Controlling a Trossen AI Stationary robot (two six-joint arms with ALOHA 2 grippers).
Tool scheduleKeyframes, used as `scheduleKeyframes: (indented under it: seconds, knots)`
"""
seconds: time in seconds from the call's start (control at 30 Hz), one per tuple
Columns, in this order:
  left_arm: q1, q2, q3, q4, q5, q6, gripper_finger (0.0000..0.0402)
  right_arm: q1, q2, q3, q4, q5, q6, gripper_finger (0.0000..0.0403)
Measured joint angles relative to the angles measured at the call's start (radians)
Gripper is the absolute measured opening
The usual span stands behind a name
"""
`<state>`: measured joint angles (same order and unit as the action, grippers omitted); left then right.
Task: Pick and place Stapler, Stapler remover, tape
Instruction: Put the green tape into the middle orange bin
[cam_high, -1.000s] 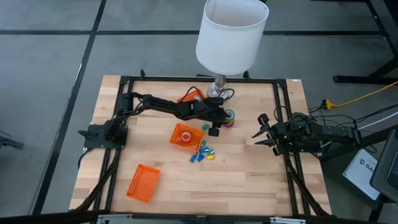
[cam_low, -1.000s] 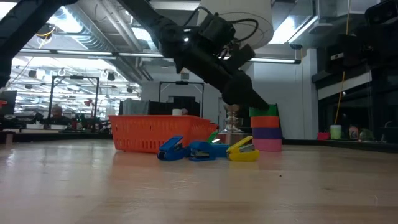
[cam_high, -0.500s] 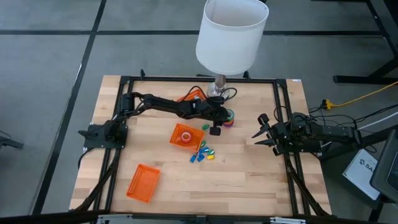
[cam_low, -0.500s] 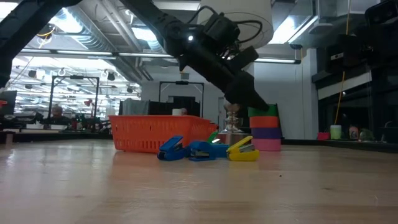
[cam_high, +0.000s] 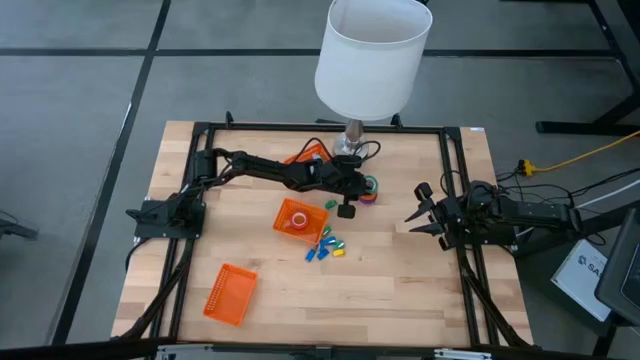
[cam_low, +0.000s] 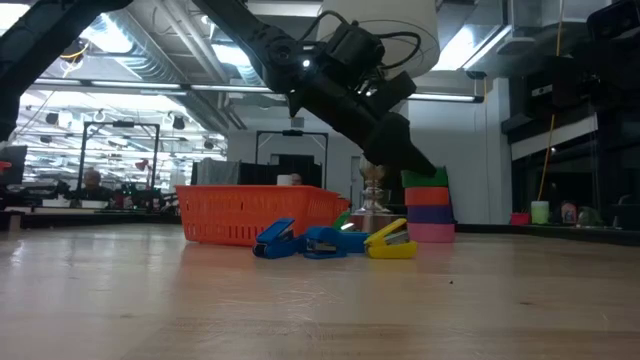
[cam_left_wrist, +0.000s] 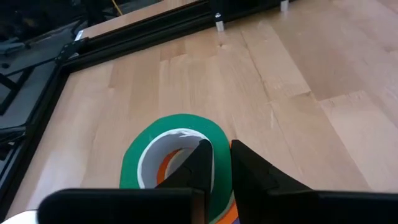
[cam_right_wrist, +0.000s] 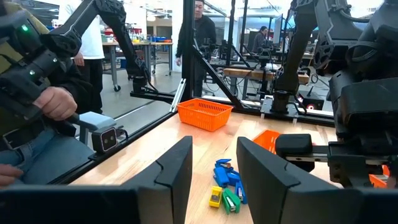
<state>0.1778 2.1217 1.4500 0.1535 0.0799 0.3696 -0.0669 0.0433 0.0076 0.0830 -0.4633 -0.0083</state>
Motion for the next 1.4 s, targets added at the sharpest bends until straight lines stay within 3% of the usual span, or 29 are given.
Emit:
scheduleKeyframes:
  seconds: [0.6,0.9,1.1,1.4]
  knots:
    - [-0.026,-0.172,0.000,-0.043,-0.020,-0.014,0.0033,0.000,0.000,0.000,0.000,0.000,0.000,0.0129]
    - [-0.098,-0.294,-0.011,-0.259,-0.189,-0.021,0.0033,0.000,0.000,0.000,0.000,0.000,0.000,0.0129]
    - [-0.148,-0.398,-0.069,-0.434,-0.280,-0.088,0.0033,0.000,0.000,0.000,0.000,0.000,0.000,0.0129]
    - [-0.192,-0.576,-0.288,-0.430,-0.366,-0.248,0.0037,0.000,0.000,0.000,0.000,0.000,0.000,0.0129]
